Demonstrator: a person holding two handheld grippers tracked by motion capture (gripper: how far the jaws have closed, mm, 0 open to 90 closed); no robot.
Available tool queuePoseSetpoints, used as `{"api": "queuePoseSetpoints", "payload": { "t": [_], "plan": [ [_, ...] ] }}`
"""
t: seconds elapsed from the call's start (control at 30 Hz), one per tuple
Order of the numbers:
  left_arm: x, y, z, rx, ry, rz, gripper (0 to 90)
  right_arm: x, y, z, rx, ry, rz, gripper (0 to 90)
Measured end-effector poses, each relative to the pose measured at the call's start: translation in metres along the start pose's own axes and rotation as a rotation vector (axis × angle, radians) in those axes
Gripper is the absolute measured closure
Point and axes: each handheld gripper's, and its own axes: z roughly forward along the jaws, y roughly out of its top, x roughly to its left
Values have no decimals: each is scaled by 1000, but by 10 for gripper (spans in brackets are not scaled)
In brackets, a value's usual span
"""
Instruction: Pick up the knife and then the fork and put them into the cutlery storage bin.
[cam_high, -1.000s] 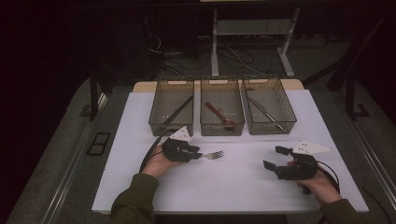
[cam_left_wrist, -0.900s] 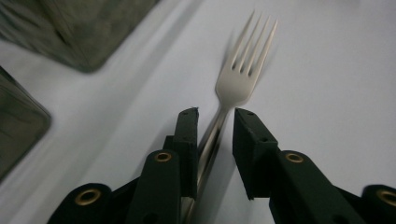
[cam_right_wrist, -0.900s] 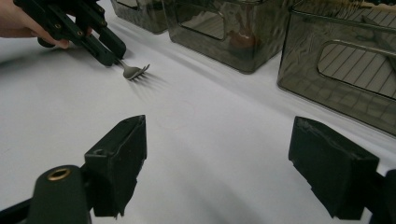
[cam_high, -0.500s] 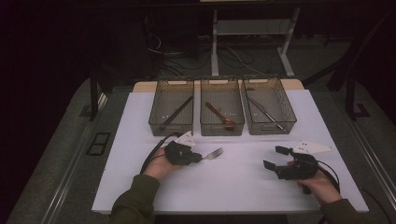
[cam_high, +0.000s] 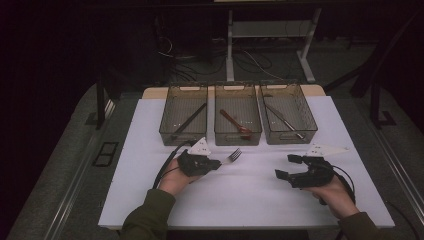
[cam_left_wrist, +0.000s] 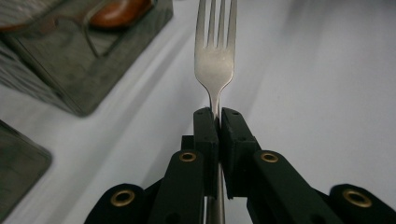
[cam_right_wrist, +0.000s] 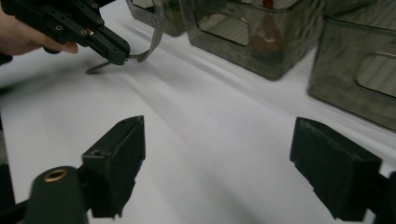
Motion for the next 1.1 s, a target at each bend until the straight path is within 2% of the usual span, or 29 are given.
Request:
{"api": "queuePoseSetpoints", "payload": {
  "t": [0.27,0.47,0.57,0.67,0.87,1.1],
  "plan": [
    [-7,16,-10,-95,37,-11,850,17,28,23,-19,85,-5,346],
    [-15,26,-11,-147,91,-44,850,23,47,38,-49,130,18,437],
    [-18,30,-9,-169,104,-51,851,26,55,43,-67,155,36,471],
    [-21,34,-6,-189,107,-53,850,26,62,47,-92,161,50,498],
    [-27,37,-3,-196,118,-36,850,24,73,55,-132,168,77,571],
    [-27,38,-1,-205,127,-40,849,28,77,68,-140,158,76,768]
  ]
}}
